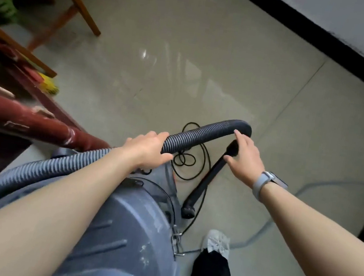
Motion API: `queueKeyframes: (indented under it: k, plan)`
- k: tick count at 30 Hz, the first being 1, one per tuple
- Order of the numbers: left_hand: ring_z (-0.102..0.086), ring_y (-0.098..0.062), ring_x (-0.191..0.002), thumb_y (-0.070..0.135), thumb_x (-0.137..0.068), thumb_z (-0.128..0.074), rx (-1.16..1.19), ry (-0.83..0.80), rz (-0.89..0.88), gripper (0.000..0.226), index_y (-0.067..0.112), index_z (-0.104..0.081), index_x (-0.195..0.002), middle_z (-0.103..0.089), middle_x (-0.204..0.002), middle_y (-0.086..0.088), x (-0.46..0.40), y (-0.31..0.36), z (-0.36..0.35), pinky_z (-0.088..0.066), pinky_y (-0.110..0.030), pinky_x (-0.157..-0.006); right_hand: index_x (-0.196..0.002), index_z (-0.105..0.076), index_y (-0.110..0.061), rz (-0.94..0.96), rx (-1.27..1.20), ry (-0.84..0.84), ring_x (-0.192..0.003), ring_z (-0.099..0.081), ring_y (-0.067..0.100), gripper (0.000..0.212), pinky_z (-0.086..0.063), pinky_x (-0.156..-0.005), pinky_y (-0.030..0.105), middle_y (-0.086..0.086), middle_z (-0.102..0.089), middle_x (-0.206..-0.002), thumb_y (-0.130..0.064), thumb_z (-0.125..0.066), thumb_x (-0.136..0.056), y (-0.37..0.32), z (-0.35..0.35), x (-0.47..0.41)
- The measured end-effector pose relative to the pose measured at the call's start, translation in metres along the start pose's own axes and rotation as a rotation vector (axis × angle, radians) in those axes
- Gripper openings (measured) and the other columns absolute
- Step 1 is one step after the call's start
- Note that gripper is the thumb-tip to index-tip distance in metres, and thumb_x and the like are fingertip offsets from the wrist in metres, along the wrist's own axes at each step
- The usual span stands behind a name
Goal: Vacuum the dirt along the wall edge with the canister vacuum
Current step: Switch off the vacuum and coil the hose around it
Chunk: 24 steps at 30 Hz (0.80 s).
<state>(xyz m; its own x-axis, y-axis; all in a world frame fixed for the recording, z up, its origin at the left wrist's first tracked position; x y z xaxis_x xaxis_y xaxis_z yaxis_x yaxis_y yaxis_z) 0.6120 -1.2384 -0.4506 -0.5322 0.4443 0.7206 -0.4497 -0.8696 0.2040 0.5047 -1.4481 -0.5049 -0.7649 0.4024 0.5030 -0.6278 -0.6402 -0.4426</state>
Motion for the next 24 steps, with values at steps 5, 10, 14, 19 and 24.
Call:
queueKeyframes:
  k: [5, 10, 14, 19, 24]
  plan:
    - [-0.051, -0.028, -0.118, 0.041, -0.097, -0.043, -0.169, 0.107, 0.017, 0.052, 0.029, -0.023, -0.144, -0.046, -0.134, -0.002, -0.030, 0.025, -0.021, -0.037, -0.040, -0.093, -0.151, -0.003, -0.026, 0.074, 0.151, -0.116, -0.144, -0.013, 0.027, 0.092, -0.032, -0.108, 0.045, 0.006, -0.003, -0.159, -0.021, -0.067, -0.085, 0.040, -0.006, -0.055]
    - [-0.052, -0.025, -0.117, 0.040, -0.097, -0.042, -0.183, 0.190, -0.018, 0.052, 0.029, -0.024, -0.144, -0.049, -0.133, 0.001, -0.025, 0.021, -0.022, -0.037, -0.038, -0.091, -0.145, -0.021, -0.022, 0.113, 0.148, -0.146, -0.144, -0.008, 0.023, 0.076, -0.025, -0.112, 0.049, 0.001, -0.008, -0.158, -0.017, -0.067, -0.085, 0.054, -0.012, -0.081]
    - [-0.051, -0.022, -0.117, 0.040, -0.097, -0.044, -0.156, 0.230, -0.049, 0.052, 0.031, -0.026, -0.144, -0.050, -0.133, 0.004, -0.019, 0.024, -0.024, -0.034, -0.035, -0.093, -0.134, -0.038, -0.018, 0.184, 0.259, -0.025, -0.130, -0.033, 0.025, 0.055, -0.028, -0.107, 0.044, 0.005, -0.041, -0.137, -0.024, -0.064, -0.086, 0.058, -0.005, -0.079]
    - [-0.048, -0.018, -0.118, 0.039, -0.098, -0.040, -0.158, 0.261, -0.017, 0.050, 0.034, -0.023, -0.145, -0.047, -0.136, 0.008, -0.009, 0.028, -0.023, -0.031, -0.037, -0.097, -0.118, -0.047, -0.016, 0.304, 0.379, -0.061, -0.117, -0.045, 0.025, 0.042, -0.021, -0.109, 0.049, 0.005, -0.053, -0.116, -0.043, -0.059, -0.087, 0.080, 0.022, -0.047]
    - [-0.037, -0.018, -0.129, 0.036, -0.099, -0.041, -0.134, 0.294, 0.060, 0.049, 0.039, -0.026, -0.145, -0.044, -0.140, 0.011, 0.013, 0.039, -0.023, -0.013, -0.062, -0.109, -0.117, -0.045, -0.025, 0.316, 0.302, -0.040, -0.092, -0.060, 0.027, 0.043, -0.038, -0.072, 0.033, 0.002, -0.060, -0.108, -0.056, -0.051, -0.087, 0.092, 0.049, 0.023]
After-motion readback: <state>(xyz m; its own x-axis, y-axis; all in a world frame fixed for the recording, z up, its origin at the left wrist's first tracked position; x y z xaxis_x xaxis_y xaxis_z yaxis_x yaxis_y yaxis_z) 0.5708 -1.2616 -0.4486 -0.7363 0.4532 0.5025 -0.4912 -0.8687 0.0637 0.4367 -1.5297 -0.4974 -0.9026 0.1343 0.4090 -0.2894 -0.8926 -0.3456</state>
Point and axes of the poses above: each hand's wrist, its own x-axis away from the middle knuckle, its own z-axis out of the back of the hand, y = z × x, the point moved 3 cm from there along -x, towards the middle knuckle
